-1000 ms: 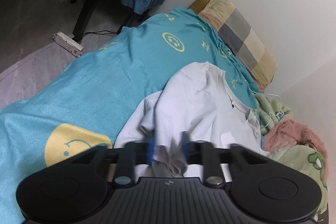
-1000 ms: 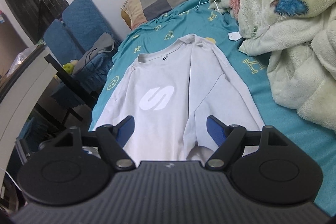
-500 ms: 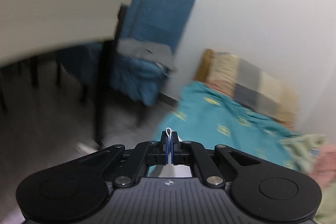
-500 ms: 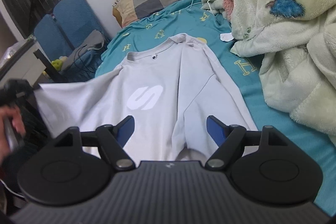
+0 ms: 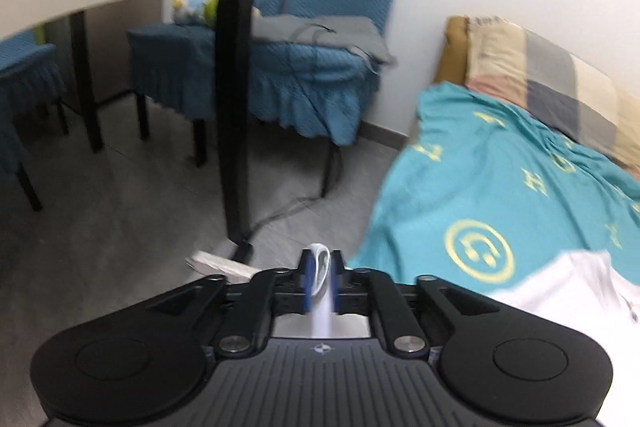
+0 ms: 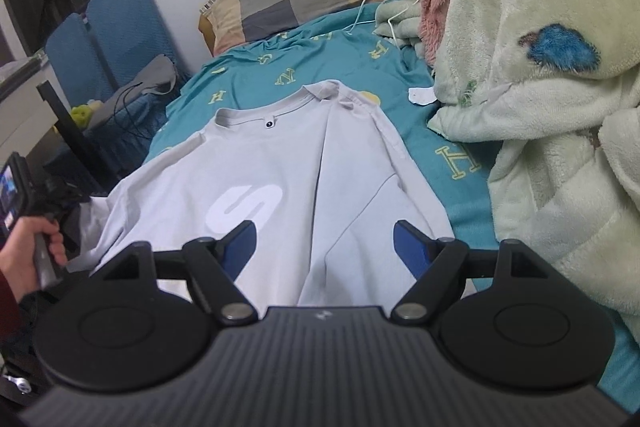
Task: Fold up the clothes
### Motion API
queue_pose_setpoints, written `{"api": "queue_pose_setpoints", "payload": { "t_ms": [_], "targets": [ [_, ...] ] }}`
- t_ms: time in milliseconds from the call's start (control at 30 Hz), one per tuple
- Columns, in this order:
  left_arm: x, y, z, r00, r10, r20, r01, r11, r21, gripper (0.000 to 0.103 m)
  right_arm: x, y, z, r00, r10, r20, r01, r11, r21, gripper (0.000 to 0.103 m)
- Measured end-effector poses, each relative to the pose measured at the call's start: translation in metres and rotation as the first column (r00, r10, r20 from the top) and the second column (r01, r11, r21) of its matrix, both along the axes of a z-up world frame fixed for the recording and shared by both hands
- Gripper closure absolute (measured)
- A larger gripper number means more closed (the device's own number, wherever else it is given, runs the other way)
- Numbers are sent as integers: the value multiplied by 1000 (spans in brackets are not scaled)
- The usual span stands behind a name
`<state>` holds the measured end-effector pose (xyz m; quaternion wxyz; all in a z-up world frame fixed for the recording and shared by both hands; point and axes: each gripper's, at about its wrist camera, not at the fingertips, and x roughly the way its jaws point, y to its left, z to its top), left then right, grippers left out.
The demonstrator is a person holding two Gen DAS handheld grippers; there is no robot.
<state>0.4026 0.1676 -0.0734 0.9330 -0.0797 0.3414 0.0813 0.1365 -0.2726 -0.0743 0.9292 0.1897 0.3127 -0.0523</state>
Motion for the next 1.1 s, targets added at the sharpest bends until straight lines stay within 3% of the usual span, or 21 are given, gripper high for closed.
{"api": "queue_pose_setpoints", "payload": {
  "t_ms": [167,500,567,667,767,900,1100],
  "targets": [
    [-42,-20,13,995,-98,-6,98,995,32,54,-6,3,7,1000,13,19,-13,1000,-15,26],
    [-192,-88,76,955,-290,56,288,956,48,33,-31,7,25,995,55,82,-52,998,-39,26],
    [-222,-104,87,947,-309,89,303,950,72,21,-36,9,27,994,62,90,-58,997,-44,26],
    [-262,-131,101,928,-349,131,337,935,111,17,-44,12,30,992,70,102,-64,996,-64,26],
    [-298,-156,111,908,-381,174,352,919,178,1,-49,14,32,991,75,112,-67,995,-73,26],
    [-333,-174,102,885,-418,203,388,905,172,0,-54,14,34,990,72,123,-64,996,-67,26],
    [-330,-166,71,892,-422,164,404,905,131,0,-52,11,30,992,56,110,-51,998,-48,26]
  ]
}}
